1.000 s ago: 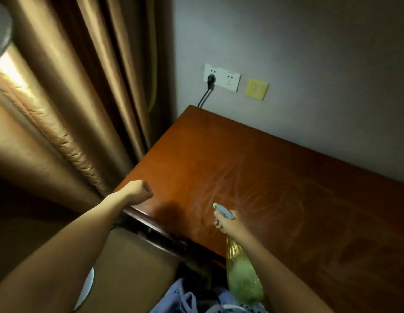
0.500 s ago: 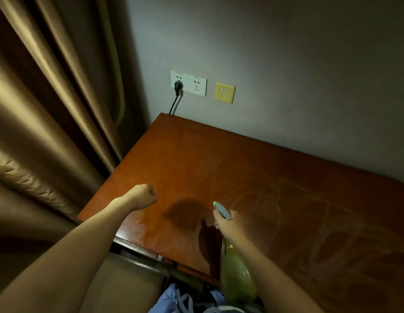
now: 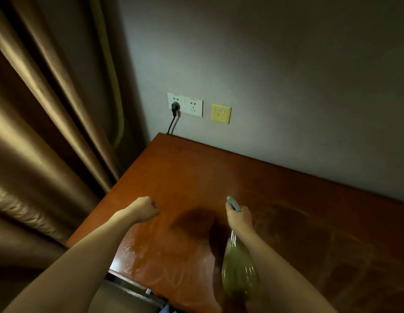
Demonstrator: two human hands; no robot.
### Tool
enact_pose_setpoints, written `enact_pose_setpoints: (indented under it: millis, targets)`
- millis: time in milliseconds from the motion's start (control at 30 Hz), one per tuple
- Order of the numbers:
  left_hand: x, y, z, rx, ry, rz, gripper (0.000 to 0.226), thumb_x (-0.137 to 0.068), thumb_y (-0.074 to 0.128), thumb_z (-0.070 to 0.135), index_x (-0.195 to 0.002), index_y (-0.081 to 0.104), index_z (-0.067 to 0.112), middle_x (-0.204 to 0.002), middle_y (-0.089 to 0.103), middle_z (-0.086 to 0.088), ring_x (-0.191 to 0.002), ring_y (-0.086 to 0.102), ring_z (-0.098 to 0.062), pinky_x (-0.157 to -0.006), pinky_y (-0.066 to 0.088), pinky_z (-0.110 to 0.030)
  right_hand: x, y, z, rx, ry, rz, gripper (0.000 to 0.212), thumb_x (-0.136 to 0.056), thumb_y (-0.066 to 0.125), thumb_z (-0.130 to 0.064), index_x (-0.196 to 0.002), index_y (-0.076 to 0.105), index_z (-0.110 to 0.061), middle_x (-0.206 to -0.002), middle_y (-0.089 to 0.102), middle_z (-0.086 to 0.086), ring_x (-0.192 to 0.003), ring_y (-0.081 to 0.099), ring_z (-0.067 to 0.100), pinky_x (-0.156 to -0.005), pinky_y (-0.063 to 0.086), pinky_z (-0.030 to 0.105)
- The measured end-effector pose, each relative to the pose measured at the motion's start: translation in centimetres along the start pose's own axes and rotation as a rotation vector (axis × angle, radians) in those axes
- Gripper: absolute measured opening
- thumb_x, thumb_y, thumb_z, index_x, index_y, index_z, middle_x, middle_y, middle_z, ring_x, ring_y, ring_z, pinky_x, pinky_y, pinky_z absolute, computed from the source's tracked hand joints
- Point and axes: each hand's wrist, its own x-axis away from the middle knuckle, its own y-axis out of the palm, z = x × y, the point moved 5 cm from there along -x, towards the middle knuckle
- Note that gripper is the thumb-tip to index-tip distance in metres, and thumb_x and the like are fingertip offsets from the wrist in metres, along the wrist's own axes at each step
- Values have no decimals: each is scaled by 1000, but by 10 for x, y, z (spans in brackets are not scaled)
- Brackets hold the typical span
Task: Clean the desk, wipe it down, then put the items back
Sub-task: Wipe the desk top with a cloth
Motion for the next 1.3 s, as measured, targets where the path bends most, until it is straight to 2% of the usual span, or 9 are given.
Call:
enact_pose_setpoints:
  millis: [300, 500, 667, 800, 867, 933, 1000, 1067, 1300]
  targets:
    - [-31, -10, 45, -45, 60, 17, 21, -96, 49, 24, -108, 57, 8, -96, 53, -2, -82, 51, -15, -65, 41, -20, -25, -45, -14, -107, -66, -26, 28, -94, 55, -34, -105, 62, -8, -89, 63, 4, -76, 60, 12, -69, 44, 23]
    - [-48, 11, 89, -104, 123, -70, 21, -97, 48, 27, -110, 56, 14, -109, 57, -7, -92, 54, -18, -81, 46, -29, -31, -84, 6, -154, -65, 148, 21, -97, 50, -29, -79, 56, -20, -62, 47, 2, -52, 44, 14, -55, 37, 28]
    - [-49, 33, 120, -101, 164, -115, 35, -97, 48, 30, -126, 54, 11, -124, 58, -7, -106, 58, -19, -83, 47, -26, -33, -97, 34, 16, 5, -14, 30, -96, 49, -29, -126, 55, -29, -70, 51, -1, -56, 44, 12, -52, 34, 24]
    - [-43, 51, 129, -99, 168, -148, 32, -97, 48, 29, -122, 55, 11, -119, 59, -6, -102, 58, -19, -82, 47, -28, -20, -97, 50, -17, 5, 0, 13, -95, 53, -23, -90, 65, -22, -66, 49, 2, -50, 40, 11, -45, 30, 19]
    - [-37, 59, 129, -114, 167, -171, 31, -97, 48, 29, -121, 55, 12, -118, 59, -6, -100, 58, -18, -81, 47, -28, -15, -97, 59, 77, 2, 67, 33, -95, 53, -25, -64, 52, -16, -59, 45, 0, -49, 40, 12, -43, 28, 19]
    - [-32, 63, 127, -144, 168, -181, 30, -97, 48, 29, -121, 54, 12, -117, 59, -5, -98, 57, -18, -80, 46, -28, -5, -96, 65, 90, -15, 101, 33, -95, 52, -25, -64, 51, -16, -59, 45, 0, -53, 43, 15, -43, 29, 18]
    - [-27, 63, 126, -166, 181, -176, 30, -97, 48, 29, -121, 54, 12, -114, 59, -5, -94, 57, -18, -77, 45, -27, 5, -93, 70, -13, -15, 70, 13, -96, 51, -24, -88, 62, -26, -62, 47, 0, -56, 43, 15, -48, 31, 21]
    - [-21, 61, 124, -165, 192, -171, 29, -97, 48, 29, -120, 54, 12, -111, 59, -4, -90, 55, -16, -74, 45, -26, 15, -91, 72, -96, -37, 48, 21, -95, 52, -22, -112, 64, -22, -65, 48, 1, -54, 41, 11, -53, 31, 25]
    - [19, 56, 101, -135, 226, -152, 26, -96, 50, 29, -117, 55, 13, -111, 58, -3, -92, 55, -16, -74, 45, -26, 62, -58, 89, 13, -35, 3, 26, -93, 55, -23, -69, 55, -13, -59, 47, 1, -49, 42, 10, -47, 32, 21]
